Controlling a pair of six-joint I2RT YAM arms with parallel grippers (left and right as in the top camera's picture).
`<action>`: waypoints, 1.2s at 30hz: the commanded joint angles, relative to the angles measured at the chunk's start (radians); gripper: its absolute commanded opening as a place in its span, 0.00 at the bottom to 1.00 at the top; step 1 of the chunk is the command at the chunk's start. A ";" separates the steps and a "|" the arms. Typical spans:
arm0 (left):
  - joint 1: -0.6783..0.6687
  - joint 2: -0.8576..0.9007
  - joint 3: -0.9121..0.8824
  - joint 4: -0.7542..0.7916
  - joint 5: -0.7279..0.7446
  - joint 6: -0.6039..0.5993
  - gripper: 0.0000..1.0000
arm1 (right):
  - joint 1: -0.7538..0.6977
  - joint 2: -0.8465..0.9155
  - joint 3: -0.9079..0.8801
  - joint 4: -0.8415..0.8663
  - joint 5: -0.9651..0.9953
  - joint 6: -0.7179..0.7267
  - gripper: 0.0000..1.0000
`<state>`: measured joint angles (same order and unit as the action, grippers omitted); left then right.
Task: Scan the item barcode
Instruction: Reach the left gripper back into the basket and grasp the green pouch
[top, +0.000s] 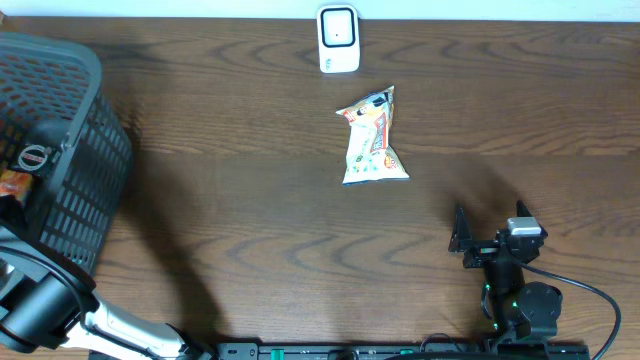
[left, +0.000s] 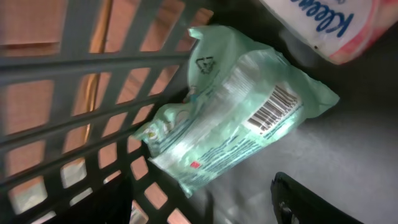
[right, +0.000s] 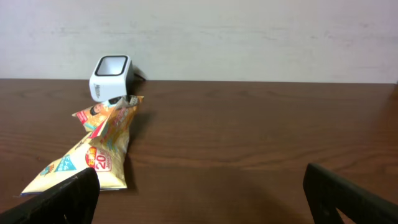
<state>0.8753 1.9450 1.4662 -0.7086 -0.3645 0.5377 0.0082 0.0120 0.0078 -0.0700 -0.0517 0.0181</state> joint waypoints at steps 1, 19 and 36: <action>0.001 0.012 -0.068 0.074 0.042 0.102 0.71 | -0.005 -0.005 -0.002 -0.003 0.000 0.011 0.99; 0.051 0.077 -0.188 0.326 0.042 0.084 0.08 | -0.005 -0.005 -0.002 -0.003 0.000 0.011 0.99; -0.283 -0.606 -0.164 0.461 0.043 -0.531 0.07 | -0.005 -0.005 -0.002 -0.003 0.000 0.011 0.99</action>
<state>0.6819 1.5120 1.2907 -0.2932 -0.3172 0.2115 0.0082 0.0120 0.0078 -0.0700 -0.0517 0.0177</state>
